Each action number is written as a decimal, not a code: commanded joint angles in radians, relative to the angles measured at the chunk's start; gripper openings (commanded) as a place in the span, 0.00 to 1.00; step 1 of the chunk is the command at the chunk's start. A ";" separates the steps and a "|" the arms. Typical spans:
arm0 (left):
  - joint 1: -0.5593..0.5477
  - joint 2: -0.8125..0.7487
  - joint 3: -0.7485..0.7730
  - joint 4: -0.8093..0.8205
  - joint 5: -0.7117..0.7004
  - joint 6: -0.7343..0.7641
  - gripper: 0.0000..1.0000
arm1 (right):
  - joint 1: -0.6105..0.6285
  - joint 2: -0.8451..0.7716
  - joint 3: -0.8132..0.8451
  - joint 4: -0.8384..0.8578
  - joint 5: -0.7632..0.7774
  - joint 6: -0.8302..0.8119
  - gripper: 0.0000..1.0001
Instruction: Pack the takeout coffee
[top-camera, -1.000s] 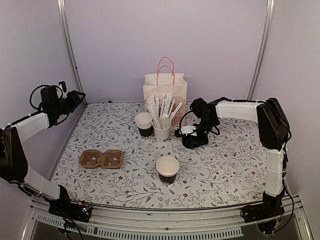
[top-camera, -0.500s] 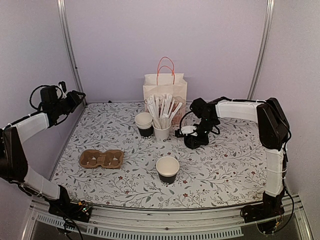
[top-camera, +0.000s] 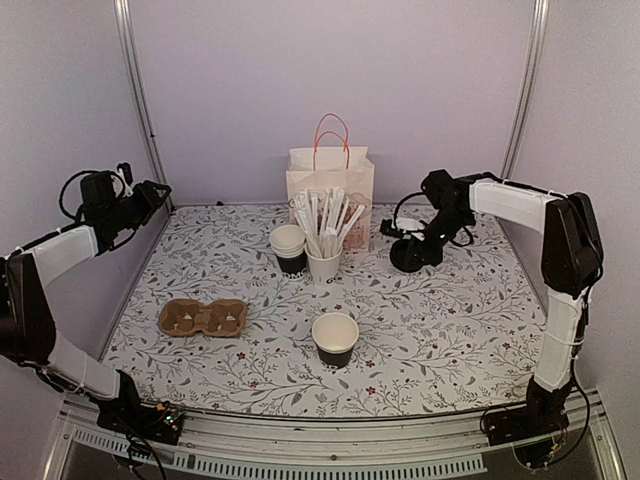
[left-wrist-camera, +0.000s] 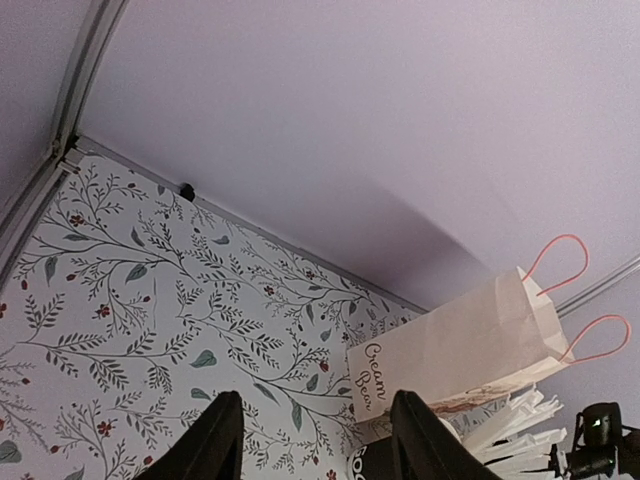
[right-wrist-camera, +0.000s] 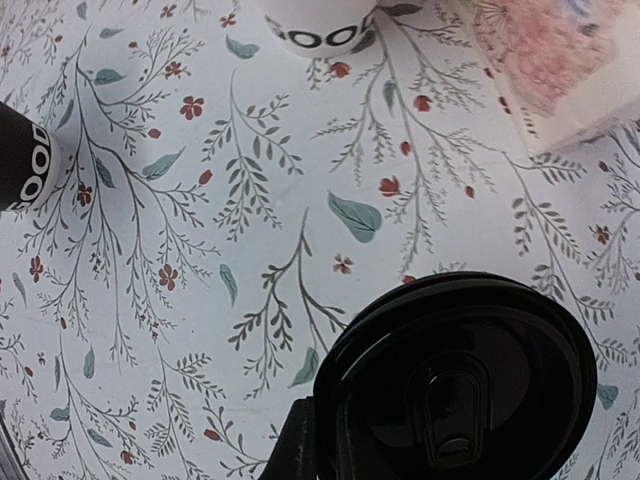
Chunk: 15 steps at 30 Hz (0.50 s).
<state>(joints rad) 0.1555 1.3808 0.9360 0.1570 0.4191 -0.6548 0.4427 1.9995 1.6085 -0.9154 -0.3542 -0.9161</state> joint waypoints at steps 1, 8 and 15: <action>0.009 0.001 0.012 0.024 0.020 -0.007 0.53 | -0.168 -0.052 0.087 -0.053 -0.258 0.052 0.05; 0.006 0.002 0.011 0.026 0.022 -0.006 0.53 | -0.286 -0.010 0.106 0.064 -0.165 0.264 0.00; 0.006 0.003 0.012 0.027 0.028 -0.009 0.53 | -0.329 0.003 0.131 0.019 -0.276 0.317 0.00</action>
<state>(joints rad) 0.1558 1.3808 0.9360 0.1604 0.4355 -0.6598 0.1383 1.9892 1.7138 -0.8562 -0.4923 -0.6403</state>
